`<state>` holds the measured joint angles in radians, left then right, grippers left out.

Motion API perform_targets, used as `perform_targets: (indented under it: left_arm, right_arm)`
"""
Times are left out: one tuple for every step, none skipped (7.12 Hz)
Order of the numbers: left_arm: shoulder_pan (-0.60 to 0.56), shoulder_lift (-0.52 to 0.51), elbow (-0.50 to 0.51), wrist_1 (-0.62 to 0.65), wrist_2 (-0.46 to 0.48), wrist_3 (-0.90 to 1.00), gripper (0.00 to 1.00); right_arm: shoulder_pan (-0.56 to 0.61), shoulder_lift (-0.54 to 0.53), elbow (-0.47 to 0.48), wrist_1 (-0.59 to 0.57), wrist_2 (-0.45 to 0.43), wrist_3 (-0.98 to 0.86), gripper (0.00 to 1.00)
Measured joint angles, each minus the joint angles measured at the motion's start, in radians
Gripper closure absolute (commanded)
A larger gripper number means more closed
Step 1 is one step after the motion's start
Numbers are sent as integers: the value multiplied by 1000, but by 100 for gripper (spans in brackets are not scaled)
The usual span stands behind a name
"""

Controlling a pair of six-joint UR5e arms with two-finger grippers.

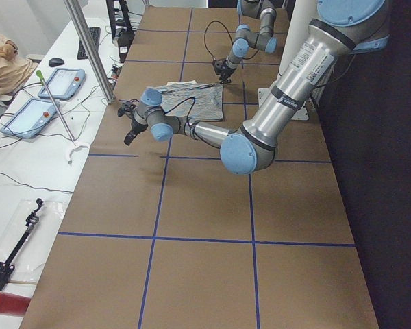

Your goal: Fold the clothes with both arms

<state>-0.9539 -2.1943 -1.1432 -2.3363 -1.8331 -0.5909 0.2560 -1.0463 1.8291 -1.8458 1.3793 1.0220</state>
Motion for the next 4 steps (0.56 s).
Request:
perform_targets:
  left_arm:
    - [2, 0, -5, 1, 0, -3, 0]
    - [2, 1, -8, 1, 0, -5, 0]
    - [2, 1, -9, 1, 0, -7, 0]
    - [2, 1, -10, 2, 0, -7, 0]
  right_arm:
    - [30, 3, -2, 29, 2, 12, 0]
    - [71, 19, -15, 53, 10, 14, 12]
    - [111, 59, -55, 69, 26, 15, 29]
    - [141, 103, -117, 94, 44, 15, 38]
